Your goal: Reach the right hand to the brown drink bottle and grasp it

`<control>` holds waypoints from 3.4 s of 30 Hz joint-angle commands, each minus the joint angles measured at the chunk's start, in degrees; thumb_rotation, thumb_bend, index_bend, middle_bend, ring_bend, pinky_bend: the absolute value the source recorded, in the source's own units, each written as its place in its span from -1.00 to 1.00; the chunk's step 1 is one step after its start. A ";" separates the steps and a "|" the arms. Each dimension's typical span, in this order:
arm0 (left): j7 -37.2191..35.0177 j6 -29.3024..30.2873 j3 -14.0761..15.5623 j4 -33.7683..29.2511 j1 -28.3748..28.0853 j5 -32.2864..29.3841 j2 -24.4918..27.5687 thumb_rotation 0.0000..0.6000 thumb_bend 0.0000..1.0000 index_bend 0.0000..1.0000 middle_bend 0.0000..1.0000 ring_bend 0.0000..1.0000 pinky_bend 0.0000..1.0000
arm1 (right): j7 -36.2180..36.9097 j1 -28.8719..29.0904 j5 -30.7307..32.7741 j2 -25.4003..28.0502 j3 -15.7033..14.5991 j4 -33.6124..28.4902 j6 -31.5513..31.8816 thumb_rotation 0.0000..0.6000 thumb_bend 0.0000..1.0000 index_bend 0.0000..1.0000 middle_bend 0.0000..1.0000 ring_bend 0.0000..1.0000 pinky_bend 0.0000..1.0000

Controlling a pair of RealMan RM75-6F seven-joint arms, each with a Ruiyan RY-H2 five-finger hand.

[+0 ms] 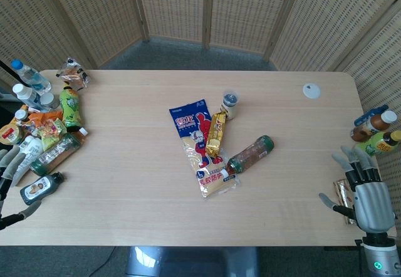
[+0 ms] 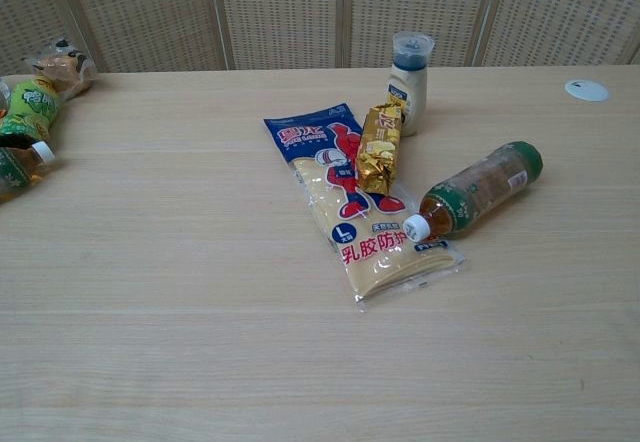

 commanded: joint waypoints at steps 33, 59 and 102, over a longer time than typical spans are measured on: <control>-0.88 -2.74 -0.80 1.23 -1.55 -3.18 -1.38 1.00 -1.00 -1.00 -1.00 -1.00 -1.00 | 0.00 22.65 2.68 -14.96 0.89 17.57 -32.41 1.00 -0.97 -0.65 -0.89 -1.00 -0.93; 0.22 -4.68 -2.05 2.74 -2.44 -7.31 -2.53 1.00 -1.00 -1.00 -1.00 -1.00 -1.00 | 7.65 36.63 7.71 -31.62 0.08 48.41 -47.54 1.00 -0.94 -0.61 -0.81 -1.00 -0.88; -0.35 -4.30 -1.13 1.55 -2.50 -5.56 -2.12 1.00 -1.00 -1.00 -1.00 -1.00 -1.00 | -3.56 35.86 10.58 -6.99 5.28 13.44 -33.68 1.00 -0.98 0.08 0.35 -0.13 -0.16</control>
